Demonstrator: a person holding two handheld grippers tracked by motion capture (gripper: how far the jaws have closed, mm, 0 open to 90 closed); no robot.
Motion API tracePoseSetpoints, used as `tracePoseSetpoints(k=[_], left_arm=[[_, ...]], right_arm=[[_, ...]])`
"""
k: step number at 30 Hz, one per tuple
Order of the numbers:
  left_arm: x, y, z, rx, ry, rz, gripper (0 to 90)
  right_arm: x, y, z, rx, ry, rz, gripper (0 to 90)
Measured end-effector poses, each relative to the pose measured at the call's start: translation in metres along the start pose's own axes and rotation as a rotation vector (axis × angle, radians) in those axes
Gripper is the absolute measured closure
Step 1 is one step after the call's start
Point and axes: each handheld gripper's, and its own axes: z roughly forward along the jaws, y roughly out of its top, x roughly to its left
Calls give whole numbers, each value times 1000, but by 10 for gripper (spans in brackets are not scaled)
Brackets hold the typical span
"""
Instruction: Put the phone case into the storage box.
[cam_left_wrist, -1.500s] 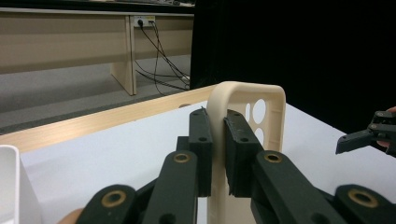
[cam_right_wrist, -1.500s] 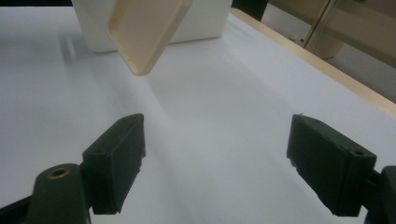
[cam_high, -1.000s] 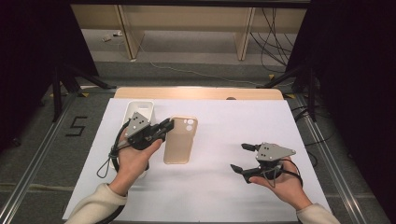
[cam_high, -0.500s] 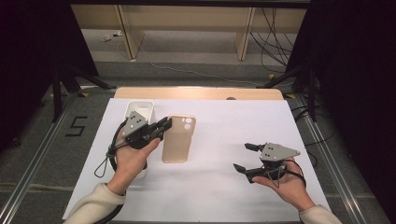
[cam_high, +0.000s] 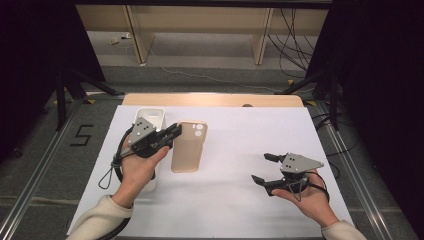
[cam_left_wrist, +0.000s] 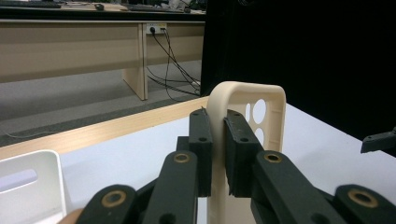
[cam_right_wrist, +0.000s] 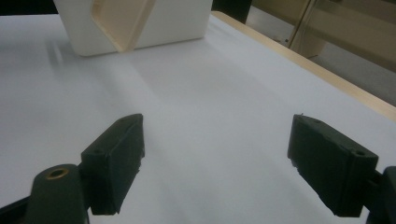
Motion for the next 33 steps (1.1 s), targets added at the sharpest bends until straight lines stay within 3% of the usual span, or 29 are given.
tracePoseSetpoints(k=[33], left_arm=[[14, 12, -2, -22, 23, -5, 822]], right_arm=[[0, -1, 0, -2, -3, 10, 201]])
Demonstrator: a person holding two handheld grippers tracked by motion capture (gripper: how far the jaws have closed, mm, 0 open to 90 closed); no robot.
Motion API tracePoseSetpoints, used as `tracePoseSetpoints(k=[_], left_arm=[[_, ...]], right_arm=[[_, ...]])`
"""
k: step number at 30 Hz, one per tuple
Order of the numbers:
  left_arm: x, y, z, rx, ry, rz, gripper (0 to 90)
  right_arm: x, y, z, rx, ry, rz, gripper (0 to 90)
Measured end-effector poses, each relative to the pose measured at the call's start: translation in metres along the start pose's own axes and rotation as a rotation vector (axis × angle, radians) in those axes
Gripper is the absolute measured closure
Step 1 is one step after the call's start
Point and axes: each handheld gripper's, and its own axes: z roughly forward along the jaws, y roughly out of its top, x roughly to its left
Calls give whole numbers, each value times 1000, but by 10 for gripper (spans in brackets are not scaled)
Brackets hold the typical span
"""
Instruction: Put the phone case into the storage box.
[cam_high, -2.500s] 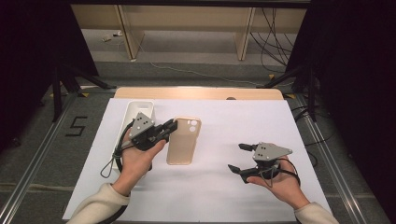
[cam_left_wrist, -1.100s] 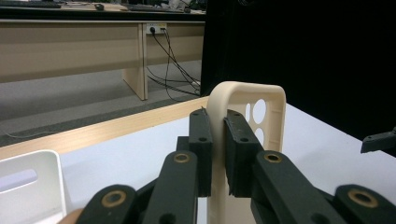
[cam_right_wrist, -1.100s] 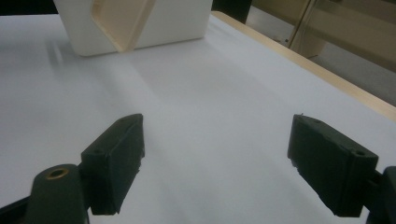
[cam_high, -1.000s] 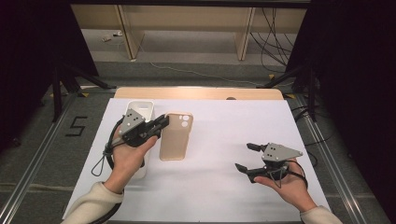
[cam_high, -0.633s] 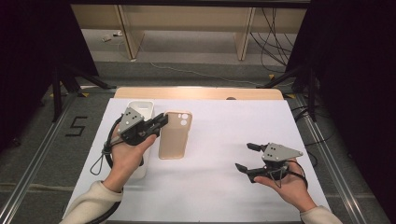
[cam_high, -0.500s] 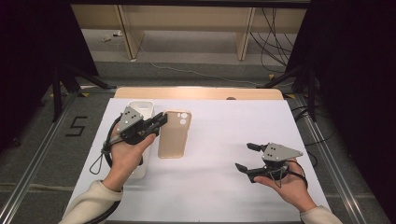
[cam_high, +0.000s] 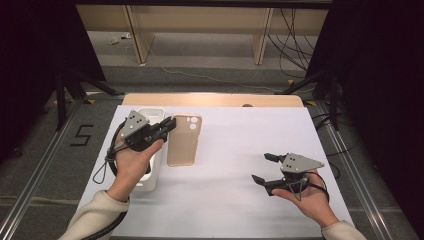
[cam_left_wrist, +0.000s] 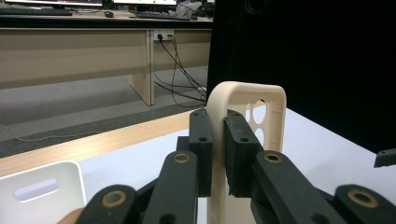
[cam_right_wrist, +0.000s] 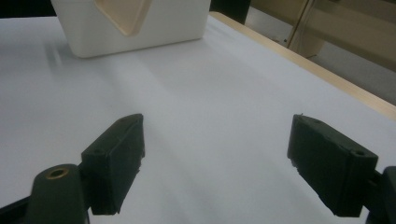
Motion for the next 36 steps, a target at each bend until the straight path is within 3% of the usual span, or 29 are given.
tracePoseSetpoints(k=[36], left_arm=[[14, 7, -4, -12, 25, -11, 823]], right_arm=[[1, -1, 2, 4, 5, 2, 203]])
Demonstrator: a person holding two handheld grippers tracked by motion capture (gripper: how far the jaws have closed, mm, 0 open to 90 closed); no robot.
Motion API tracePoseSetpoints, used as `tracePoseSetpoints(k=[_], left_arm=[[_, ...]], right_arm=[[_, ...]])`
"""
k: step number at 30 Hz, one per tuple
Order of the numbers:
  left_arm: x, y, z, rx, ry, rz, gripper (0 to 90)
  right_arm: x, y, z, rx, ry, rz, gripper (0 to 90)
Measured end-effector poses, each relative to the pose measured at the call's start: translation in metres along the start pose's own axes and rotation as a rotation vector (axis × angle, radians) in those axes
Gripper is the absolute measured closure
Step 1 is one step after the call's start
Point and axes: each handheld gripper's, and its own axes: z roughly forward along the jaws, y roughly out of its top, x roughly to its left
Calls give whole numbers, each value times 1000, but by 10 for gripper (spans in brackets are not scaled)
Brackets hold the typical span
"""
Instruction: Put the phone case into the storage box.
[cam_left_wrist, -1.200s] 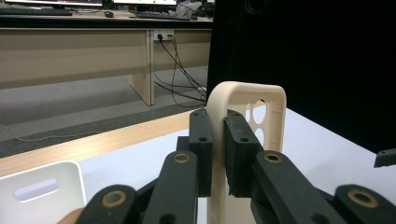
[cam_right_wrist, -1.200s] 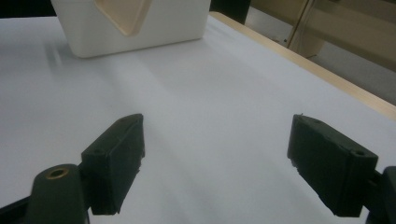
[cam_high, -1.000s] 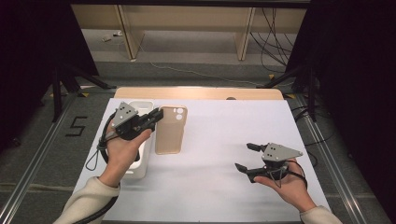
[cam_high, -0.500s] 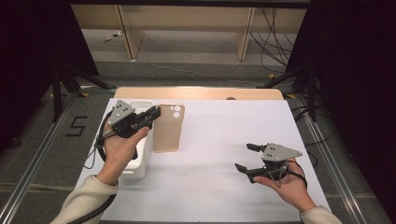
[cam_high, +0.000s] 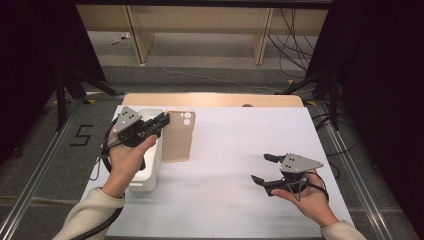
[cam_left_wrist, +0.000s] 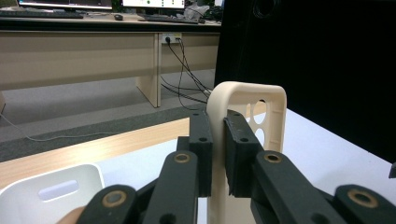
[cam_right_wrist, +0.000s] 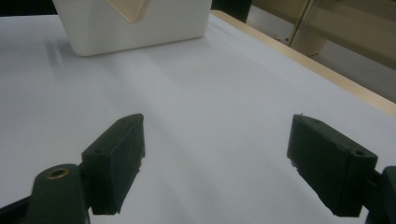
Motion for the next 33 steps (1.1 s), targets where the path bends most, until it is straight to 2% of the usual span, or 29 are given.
tracePoseSetpoints(k=[13, 33], left_arm=[[7, 8, -2, -8, 13, 5, 823], [19, 9, -1, -10, 9, 5, 823]], right_arm=[[0, 0, 0, -3, -1, 1, 204], [0, -1, 1, -4, 3, 2, 205]])
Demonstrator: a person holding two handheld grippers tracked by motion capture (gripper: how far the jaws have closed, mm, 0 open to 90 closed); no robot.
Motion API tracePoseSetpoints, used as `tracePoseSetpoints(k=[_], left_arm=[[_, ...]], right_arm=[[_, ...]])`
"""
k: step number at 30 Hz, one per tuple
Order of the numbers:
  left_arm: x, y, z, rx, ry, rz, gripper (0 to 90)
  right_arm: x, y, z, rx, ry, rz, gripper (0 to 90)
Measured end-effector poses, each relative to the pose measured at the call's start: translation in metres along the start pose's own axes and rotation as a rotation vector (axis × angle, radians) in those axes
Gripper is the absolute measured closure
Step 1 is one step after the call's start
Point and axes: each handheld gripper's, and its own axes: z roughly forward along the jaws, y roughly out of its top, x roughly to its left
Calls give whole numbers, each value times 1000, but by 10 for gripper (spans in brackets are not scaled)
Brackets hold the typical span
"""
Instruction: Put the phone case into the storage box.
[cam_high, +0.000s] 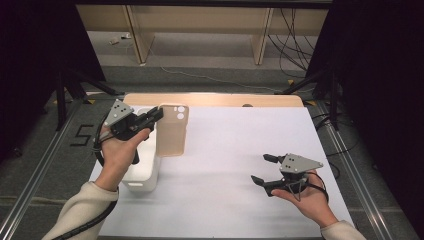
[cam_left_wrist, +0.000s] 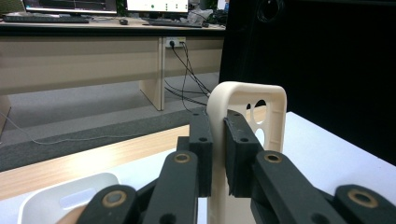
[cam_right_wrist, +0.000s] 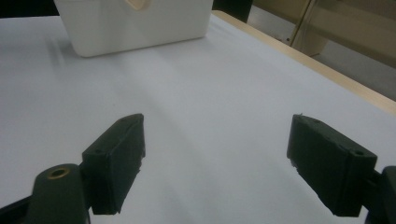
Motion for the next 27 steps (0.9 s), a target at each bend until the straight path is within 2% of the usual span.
tracePoseSetpoints(k=[27], left_arm=[[17, 8, -6, -10, 21, -2, 823]], right_arm=[[1, 0, 1, 3, 5, 3, 205]])
